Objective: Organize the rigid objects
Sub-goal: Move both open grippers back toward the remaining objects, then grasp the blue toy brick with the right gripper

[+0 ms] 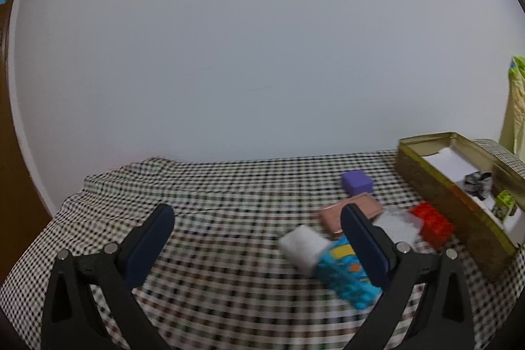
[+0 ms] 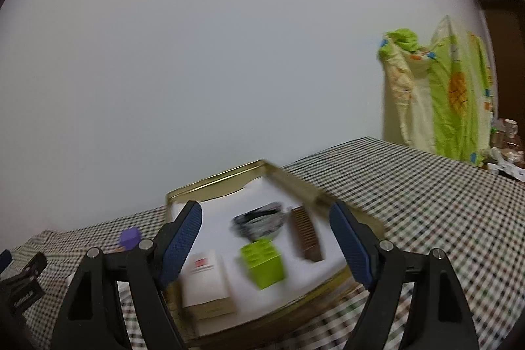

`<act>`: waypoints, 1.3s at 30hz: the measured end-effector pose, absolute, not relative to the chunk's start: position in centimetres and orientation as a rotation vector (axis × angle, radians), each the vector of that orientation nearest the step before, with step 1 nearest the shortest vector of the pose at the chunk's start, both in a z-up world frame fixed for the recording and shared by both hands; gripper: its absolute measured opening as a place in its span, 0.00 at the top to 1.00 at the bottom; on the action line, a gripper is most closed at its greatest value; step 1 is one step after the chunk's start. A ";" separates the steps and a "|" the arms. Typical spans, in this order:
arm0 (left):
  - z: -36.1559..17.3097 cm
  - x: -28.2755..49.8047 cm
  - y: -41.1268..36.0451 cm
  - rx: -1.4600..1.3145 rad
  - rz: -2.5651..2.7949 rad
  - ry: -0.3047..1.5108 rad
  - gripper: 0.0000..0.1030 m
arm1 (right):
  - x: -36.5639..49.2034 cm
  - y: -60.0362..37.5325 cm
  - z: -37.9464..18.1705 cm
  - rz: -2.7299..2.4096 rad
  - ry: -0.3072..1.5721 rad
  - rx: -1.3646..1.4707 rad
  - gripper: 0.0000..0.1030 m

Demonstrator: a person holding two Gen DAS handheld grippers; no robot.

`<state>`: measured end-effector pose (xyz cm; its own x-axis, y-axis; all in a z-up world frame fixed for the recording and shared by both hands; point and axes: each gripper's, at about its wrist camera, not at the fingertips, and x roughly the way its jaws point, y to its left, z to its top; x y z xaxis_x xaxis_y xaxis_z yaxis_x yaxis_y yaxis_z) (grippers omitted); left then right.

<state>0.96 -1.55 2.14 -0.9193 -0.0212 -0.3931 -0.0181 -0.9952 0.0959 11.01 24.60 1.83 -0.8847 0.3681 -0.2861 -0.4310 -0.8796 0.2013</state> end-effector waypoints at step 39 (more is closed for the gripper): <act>0.0 -2.7 -9.2 0.902 -2.820 -0.067 0.01 | -0.1 5.3 -3.7 3.080 0.025 -1.425 0.55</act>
<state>-2.67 -9.21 0.04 -0.8000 -0.1843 -0.5711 0.1571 -0.9828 0.0970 -0.05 5.31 -3.70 -0.6213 -0.2328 -0.7482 0.2208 -0.9682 0.1179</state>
